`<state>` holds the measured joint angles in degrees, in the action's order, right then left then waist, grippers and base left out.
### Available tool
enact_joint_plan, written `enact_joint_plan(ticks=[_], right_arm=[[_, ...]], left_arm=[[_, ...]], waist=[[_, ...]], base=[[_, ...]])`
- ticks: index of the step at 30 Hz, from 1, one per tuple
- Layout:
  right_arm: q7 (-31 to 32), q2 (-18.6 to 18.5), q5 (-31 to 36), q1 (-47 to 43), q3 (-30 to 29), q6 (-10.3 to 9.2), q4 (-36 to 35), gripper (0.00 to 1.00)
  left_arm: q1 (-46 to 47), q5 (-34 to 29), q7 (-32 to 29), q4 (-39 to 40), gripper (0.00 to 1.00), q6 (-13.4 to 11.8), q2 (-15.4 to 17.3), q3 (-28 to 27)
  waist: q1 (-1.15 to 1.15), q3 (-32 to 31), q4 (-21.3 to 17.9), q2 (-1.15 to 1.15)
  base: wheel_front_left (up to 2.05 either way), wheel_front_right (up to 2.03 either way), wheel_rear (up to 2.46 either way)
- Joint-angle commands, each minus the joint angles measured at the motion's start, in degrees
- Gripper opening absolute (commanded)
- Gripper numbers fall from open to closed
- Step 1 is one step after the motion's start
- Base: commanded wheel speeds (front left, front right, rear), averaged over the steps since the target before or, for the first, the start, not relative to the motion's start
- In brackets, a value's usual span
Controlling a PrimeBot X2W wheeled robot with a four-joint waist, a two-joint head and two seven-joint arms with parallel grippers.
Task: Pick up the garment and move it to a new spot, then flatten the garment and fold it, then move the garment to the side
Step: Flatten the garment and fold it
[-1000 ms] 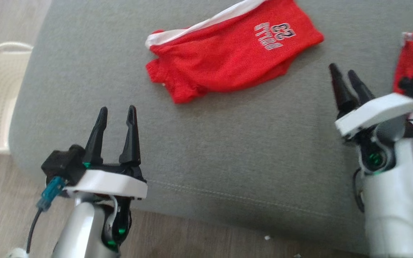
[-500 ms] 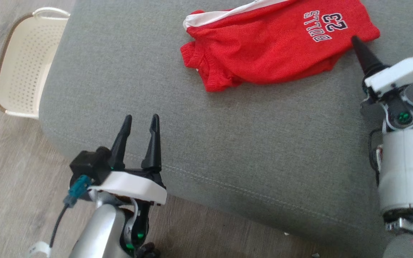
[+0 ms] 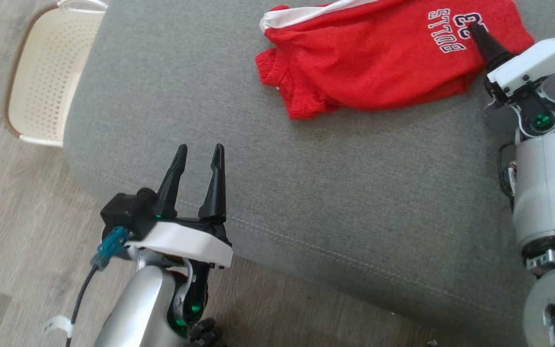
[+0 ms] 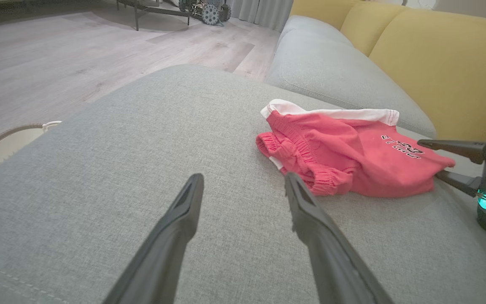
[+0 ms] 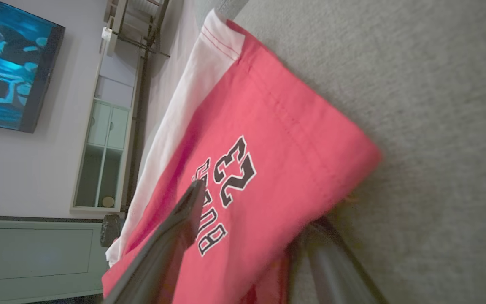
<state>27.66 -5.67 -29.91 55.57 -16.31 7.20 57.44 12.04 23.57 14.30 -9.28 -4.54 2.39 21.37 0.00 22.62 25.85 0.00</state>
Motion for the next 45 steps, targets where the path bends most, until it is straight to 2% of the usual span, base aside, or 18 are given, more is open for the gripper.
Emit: enact_joint_plan(ticks=[1,10,11,12,23,31,35,41,45], right_arm=[[0.3,2.5,1.2,-0.3,0.3,0.29,2.2,1.00],[-0.4,1.9,7.2,4.3,-3.6,0.29,9.3,1.00],[-0.6,1.8,7.7,4.7,-3.9,0.29,9.9,0.68],[-0.9,1.7,8.2,5.0,-4.2,0.29,10.4,0.00],[-8.8,2.2,7.7,5.0,-5.6,0.29,9.7,0.00],[-14.4,2.7,3.0,1.5,-2.2,0.29,4.5,0.00],[-19.2,2.8,2.5,-1.2,-0.7,0.29,2.6,0.00],[-24.4,2.8,0.3,-4.2,-0.5,0.29,5.0,0.00],[-28.0,2.8,-2.9,-6.4,2.7,0.29,8.6,0.00]], left_arm=[[1.2,0.4,0.7,2.1,1.00,-0.3,0.5,-1.7],[0.9,1.1,0.7,3.0,1.00,-0.5,0.5,-2.0],[0.9,1.1,0.7,3.1,1.00,-0.6,0.5,-2.1],[0.9,1.2,0.7,3.1,1.00,-0.6,0.5,-2.2],[0.7,0.5,0.7,3.3,1.00,-0.7,0.5,-3.4],[1.0,-0.6,0.7,3.2,1.00,-0.3,0.5,-4.1],[0.7,-1.4,0.7,3.0,1.00,0.0,0.5,-5.0],[-0.1,-1.7,0.7,2.6,1.00,0.3,0.5,-5.9],[-0.9,-1.9,0.7,2.5,1.00,0.6,0.5,-6.3]], waist=[[0.00,0.0,0.5,0.00],[0.00,0.0,2.2,0.00],[0.00,0.1,2.3,0.00],[0.00,0.1,2.4,0.00],[0.00,-0.3,1.0,0.00],[0.00,-1.7,-2.2,0.00],[0.00,-3.2,-4.7,0.00],[0.00,-5.9,-7.6,0.00],[0.00,-7.9,-9.5,0.00]], base=[[0.00,0.00,0.00],[0.00,0.00,0.00],[0.00,0.00,0.00],[0.00,0.00,0.00],[0.00,0.00,0.00],[0.00,0.00,0.00],[0.00,0.00,0.00],[0.00,0.00,0.00],[0.00,0.00,0.00]])
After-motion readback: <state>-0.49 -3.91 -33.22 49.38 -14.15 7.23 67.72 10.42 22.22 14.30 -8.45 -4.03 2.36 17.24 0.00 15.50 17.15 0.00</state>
